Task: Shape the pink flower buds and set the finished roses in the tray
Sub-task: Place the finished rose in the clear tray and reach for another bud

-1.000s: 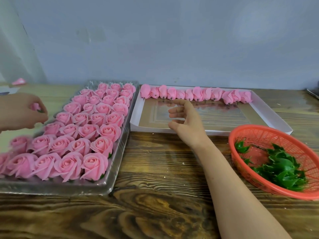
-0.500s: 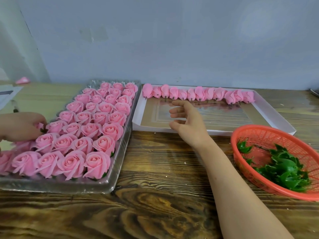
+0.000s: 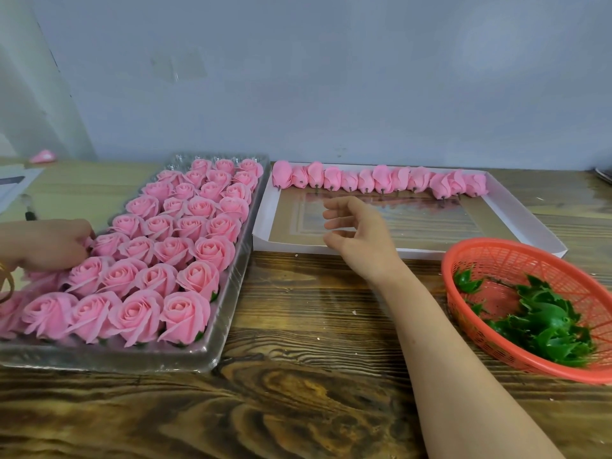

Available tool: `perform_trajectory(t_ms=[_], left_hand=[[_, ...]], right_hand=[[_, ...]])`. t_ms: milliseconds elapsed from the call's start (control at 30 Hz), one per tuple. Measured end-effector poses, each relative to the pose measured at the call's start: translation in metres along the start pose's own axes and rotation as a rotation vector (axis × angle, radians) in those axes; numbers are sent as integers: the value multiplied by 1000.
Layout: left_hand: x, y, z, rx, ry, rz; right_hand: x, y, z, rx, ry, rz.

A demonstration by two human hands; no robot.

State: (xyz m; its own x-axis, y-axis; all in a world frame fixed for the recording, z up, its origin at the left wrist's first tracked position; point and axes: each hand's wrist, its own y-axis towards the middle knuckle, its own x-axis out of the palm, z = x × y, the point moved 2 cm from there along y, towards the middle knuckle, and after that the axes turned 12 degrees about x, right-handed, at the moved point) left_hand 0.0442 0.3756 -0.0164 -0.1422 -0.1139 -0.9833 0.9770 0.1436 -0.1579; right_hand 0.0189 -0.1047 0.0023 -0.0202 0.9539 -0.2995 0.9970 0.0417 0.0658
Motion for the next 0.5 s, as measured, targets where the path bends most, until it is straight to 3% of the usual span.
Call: perform_trajectory(t_ms=[100,267,500], left_hand=[[-2,-3,-2,-23,133,-3],[1,0,4,-59,76,-27],[-1,-21,21,-21,231,24]], right_hand=[[1,0,1,1,-10,-10],[1,1,2,-8,-21,-8],[1,2,4,12,-34,9]])
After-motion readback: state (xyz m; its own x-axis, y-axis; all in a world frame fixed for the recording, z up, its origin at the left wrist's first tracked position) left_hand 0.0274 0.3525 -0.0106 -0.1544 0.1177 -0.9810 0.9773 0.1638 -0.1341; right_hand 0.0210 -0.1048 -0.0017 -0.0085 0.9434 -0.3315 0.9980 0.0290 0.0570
